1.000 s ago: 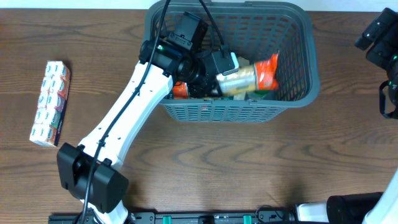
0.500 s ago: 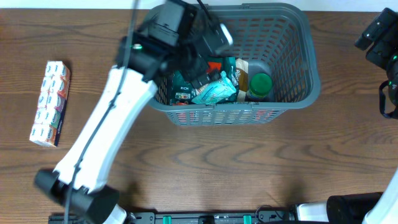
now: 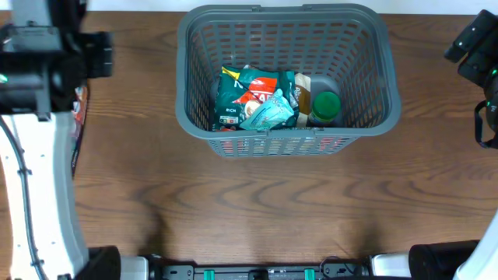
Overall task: Pack container
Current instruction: 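Move the left gripper to the white-and-pink multipack box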
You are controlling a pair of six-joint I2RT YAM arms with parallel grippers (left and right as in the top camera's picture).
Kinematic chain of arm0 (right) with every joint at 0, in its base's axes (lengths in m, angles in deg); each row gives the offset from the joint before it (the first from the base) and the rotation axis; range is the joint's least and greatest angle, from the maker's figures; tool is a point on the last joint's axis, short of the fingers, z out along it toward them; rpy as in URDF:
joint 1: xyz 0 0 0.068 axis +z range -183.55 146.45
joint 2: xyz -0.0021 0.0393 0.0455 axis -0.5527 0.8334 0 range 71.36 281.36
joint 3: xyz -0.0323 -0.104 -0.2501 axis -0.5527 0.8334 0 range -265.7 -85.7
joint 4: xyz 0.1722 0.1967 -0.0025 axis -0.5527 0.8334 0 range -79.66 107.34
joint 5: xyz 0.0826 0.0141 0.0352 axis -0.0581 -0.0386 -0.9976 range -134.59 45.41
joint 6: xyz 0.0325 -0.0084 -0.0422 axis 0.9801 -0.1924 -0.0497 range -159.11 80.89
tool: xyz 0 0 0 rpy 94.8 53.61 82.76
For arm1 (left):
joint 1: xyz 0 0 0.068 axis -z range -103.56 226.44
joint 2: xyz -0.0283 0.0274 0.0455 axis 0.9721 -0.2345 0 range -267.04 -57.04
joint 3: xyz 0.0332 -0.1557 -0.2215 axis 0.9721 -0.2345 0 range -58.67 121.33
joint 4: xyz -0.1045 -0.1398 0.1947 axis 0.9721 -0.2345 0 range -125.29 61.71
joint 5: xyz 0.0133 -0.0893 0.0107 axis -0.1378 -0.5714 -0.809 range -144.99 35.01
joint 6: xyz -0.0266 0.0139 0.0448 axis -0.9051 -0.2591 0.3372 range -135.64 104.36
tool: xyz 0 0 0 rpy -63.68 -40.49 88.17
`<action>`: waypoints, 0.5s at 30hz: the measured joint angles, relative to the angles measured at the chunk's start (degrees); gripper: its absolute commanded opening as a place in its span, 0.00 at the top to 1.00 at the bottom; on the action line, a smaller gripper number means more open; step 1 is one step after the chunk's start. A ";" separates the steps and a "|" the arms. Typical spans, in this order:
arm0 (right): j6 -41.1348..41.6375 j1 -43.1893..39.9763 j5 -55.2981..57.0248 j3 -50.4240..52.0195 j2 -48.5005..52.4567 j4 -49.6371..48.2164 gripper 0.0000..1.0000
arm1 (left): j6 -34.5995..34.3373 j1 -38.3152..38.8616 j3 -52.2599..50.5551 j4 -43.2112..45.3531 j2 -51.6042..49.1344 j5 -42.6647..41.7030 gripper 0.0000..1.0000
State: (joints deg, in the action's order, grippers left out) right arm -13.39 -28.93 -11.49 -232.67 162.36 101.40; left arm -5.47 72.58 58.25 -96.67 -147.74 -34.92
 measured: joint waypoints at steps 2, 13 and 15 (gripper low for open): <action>0.00 -0.02 0.00 0.00 0.00 0.00 0.01 | -1.92 -4.92 -2.12 -0.35 -0.94 0.74 0.01; -0.02 0.00 0.00 0.00 0.00 0.00 0.01 | -3.10 -22.43 -19.74 7.30 -6.36 -6.56 0.01; -0.02 -0.02 0.00 0.00 0.00 0.02 0.01 | -0.48 -23.32 -23.43 9.75 -7.69 -10.29 0.01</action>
State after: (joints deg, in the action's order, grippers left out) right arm -13.41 -28.95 -11.49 -232.67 162.36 101.43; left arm -5.95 49.26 34.82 -86.92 -155.43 -45.21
